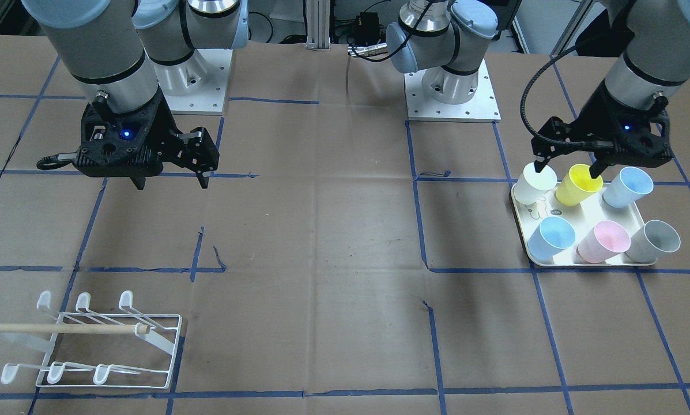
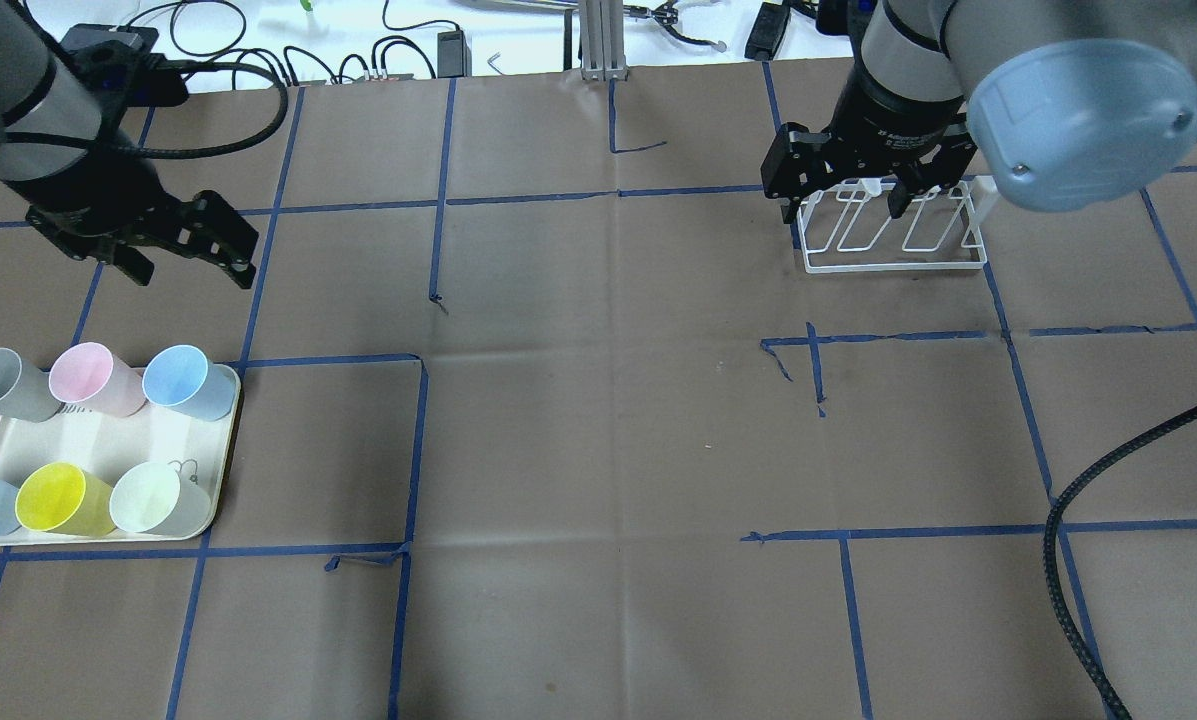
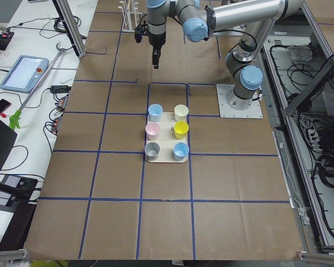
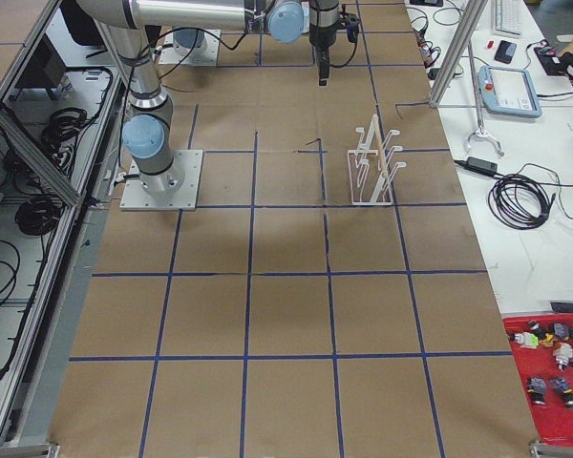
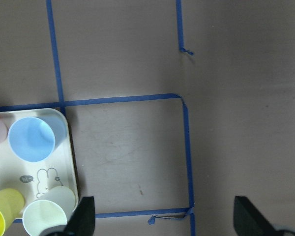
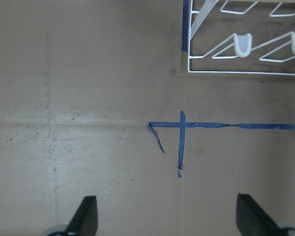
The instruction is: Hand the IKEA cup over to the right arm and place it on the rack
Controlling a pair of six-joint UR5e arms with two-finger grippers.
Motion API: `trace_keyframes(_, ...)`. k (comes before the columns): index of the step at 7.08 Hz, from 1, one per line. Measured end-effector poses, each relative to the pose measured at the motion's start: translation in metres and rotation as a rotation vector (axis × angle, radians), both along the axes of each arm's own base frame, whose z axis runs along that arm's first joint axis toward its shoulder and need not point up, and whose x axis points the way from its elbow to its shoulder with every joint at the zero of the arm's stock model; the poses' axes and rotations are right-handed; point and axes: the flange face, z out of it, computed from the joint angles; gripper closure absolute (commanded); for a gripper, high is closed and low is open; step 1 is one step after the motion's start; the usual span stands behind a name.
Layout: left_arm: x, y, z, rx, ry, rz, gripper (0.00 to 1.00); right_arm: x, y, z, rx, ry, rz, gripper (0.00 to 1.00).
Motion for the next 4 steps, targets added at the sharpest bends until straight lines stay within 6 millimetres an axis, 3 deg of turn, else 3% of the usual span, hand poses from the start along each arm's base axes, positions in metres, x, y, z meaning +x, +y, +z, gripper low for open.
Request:
trace_keyframes(1, 0.018, 0.000, -0.014, -0.012, -0.005, 0.003, 0.01, 0.000, 0.000, 0.000, 0.000, 0.000, 0.000, 0.00)
trace_keyframes(4, 0.036, -0.017, -0.069, -0.001, 0.008, 0.089, 0.01, 0.001, -0.001, -0.002, 0.005, -0.005, -0.002, 0.00)
